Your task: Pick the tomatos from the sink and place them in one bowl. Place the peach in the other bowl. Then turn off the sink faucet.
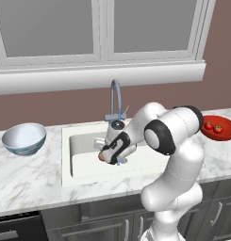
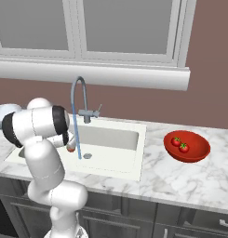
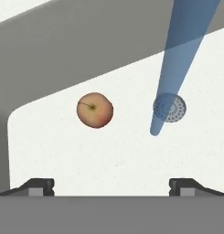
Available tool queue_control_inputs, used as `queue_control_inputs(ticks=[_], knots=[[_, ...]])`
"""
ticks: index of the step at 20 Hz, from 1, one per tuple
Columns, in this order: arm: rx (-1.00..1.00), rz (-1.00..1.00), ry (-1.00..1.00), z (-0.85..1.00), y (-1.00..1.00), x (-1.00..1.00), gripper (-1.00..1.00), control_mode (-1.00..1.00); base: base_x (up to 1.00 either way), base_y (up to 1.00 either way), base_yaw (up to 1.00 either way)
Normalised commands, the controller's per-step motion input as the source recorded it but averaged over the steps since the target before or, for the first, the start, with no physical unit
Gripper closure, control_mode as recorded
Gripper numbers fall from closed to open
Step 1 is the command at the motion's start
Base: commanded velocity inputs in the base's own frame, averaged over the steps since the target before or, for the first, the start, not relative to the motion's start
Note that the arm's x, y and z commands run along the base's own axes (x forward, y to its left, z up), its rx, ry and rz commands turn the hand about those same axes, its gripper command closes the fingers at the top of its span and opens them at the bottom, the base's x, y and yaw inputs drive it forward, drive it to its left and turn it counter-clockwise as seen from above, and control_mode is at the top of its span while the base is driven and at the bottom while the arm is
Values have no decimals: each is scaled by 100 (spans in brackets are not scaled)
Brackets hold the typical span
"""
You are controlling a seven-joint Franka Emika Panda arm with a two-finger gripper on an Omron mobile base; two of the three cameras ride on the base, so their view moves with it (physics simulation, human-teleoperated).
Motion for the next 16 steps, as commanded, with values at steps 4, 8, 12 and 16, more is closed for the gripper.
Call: queue_control_inputs(ticks=[4, 8, 12, 16], knots=[[0, 0, 0, -6, 8, 1, -100, -100, 0, 0, 0], [0, 0, 0, -14, 1, 1, -100, -100, 0, 0, 0], [0, -2, 0, -16, 0, 1, -100, -100, 0, 0, 0], [0, -3, 0, -16, 0, 4, -100, -100, 0, 0, 0]])
